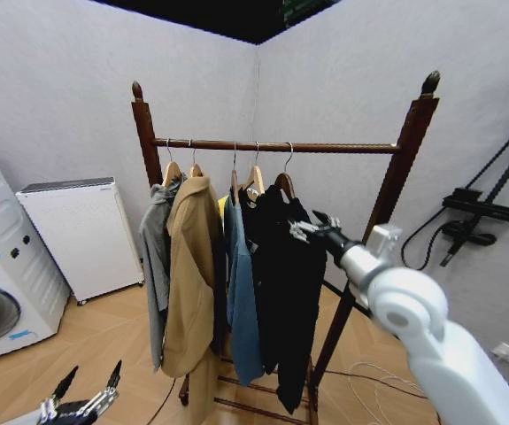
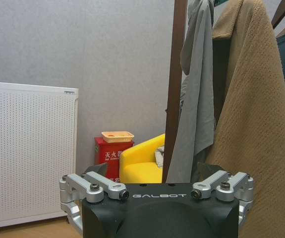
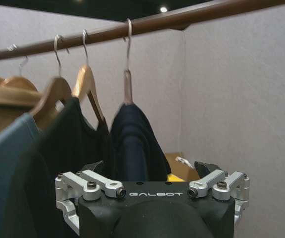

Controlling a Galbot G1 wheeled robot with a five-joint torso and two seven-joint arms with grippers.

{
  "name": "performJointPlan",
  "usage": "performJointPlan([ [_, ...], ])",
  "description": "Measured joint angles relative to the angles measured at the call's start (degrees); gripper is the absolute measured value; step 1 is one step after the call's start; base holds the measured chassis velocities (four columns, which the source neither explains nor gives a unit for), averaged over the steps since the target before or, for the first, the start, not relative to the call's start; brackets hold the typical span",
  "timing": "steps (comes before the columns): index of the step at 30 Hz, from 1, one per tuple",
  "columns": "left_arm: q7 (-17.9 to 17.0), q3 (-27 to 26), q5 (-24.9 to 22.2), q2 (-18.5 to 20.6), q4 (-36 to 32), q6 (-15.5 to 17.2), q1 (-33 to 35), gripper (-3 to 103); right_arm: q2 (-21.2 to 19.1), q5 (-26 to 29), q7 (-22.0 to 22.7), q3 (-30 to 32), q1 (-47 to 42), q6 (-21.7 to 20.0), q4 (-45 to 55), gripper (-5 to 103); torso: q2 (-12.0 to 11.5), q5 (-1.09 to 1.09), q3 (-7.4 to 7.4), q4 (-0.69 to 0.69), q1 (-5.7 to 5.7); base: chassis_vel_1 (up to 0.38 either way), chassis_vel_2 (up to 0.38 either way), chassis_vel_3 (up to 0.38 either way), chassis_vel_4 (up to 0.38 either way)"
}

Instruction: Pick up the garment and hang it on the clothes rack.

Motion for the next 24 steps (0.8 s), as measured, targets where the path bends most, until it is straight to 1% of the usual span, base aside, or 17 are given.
performJointPlan([
  [2,0.00,0.00,0.00,0.00,0.00,0.00,0.01,100,1.00,-1.43,0.38,2.97,-5.98,-0.12,2.50,100,-0.01,0.00,0.00,0.00,0.00,0.000,0.000,0.000,0.000],
  [3,0.00,0.00,0.00,0.00,0.00,0.00,0.01,100,1.00,-1.43,0.38,2.97,-5.98,-0.12,2.50,100,-0.01,0.00,0.00,0.00,0.00,0.000,0.000,0.000,0.000],
  [5,0.00,0.00,0.00,0.00,0.00,0.00,0.00,100,1.97,-3.01,0.16,5.53,-10.44,-0.21,5.29,100,-0.01,-0.01,0.00,0.00,0.00,0.000,0.000,0.000,0.000],
  [6,0.00,0.00,0.00,0.00,0.00,0.00,0.00,100,1.97,-3.01,0.16,5.53,-10.44,-0.21,5.29,100,-0.01,-0.01,0.00,0.00,0.00,0.000,0.000,0.000,0.000],
  [8,0.00,0.00,0.00,0.00,0.00,0.00,0.00,100,3.14,-6.18,-0.47,7.48,-14.18,-0.19,7.85,100,0.00,-0.02,0.00,0.00,0.00,0.000,0.000,0.000,0.000],
  [11,0.00,0.00,0.00,0.00,0.00,0.00,0.00,100,3.75,-7.62,-0.61,8.31,-15.90,0.13,8.78,100,0.00,-0.02,0.00,0.00,0.00,0.000,0.000,0.000,0.000],
  [13,0.00,0.00,0.00,0.00,0.00,0.00,0.00,100,5.00,-8.84,-0.86,9.88,-19.68,0.58,9.36,100,0.00,-0.01,0.00,0.00,0.00,0.000,0.000,0.000,0.000],
  [14,0.00,0.00,0.00,0.00,0.00,0.00,0.00,100,5.00,-8.84,-0.86,9.88,-19.68,0.58,9.36,100,0.00,-0.01,0.00,0.00,0.00,0.000,0.000,0.000,0.000],
  [16,0.00,0.00,0.00,0.00,0.00,0.00,0.00,100,5.68,-10.71,-1.07,10.37,-22.44,0.88,9.38,100,0.00,-0.01,0.00,0.00,0.00,0.000,0.000,0.000,0.000],
  [19,0.00,0.00,0.00,0.00,0.00,0.00,0.00,100,6.42,-12.33,-1.09,10.38,-24.18,1.14,9.37,100,0.00,-0.01,0.00,0.00,0.00,0.000,0.000,0.000,0.000],
  [24,0.00,0.00,0.00,0.00,0.00,0.00,0.00,100,7.77,-14.09,-0.96,10.30,-26.67,1.16,9.30,100,0.00,-0.02,0.00,0.01,0.00,0.000,0.000,0.000,0.000],
])
